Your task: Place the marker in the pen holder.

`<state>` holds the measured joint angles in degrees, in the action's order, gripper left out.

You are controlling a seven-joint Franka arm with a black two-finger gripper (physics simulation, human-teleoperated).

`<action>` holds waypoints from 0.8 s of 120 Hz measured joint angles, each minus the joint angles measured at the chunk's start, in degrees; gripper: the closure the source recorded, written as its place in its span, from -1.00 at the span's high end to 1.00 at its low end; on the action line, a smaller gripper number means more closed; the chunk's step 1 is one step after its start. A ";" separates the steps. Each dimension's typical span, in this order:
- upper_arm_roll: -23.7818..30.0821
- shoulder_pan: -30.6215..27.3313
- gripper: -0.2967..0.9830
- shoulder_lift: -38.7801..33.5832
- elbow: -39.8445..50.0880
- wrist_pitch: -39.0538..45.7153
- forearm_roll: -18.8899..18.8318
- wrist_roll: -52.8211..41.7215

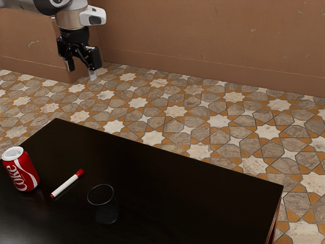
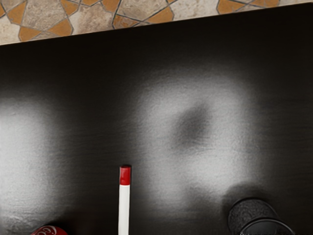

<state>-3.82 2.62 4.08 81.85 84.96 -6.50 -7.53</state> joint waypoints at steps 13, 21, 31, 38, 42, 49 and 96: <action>-0.11 -0.34 0.54 -0.02 0.15 -0.01 0.61 -0.38; -0.13 -0.82 0.54 -0.06 0.20 -0.02 0.86 -0.54; -0.13 -1.52 0.54 -0.08 0.32 -0.04 1.59 -0.66; -0.11 -2.06 0.54 -0.13 0.42 -0.04 1.90 -0.67; -0.05 -2.29 0.54 -0.20 0.42 -0.04 2.03 -0.65; 0.01 -2.29 0.54 -0.30 0.27 -0.03 2.19 -0.64; 0.05 -3.31 0.53 10.47 9.08 9.77 1.13 0.65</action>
<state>-3.78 -0.69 14.55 90.92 94.73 -5.38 -6.88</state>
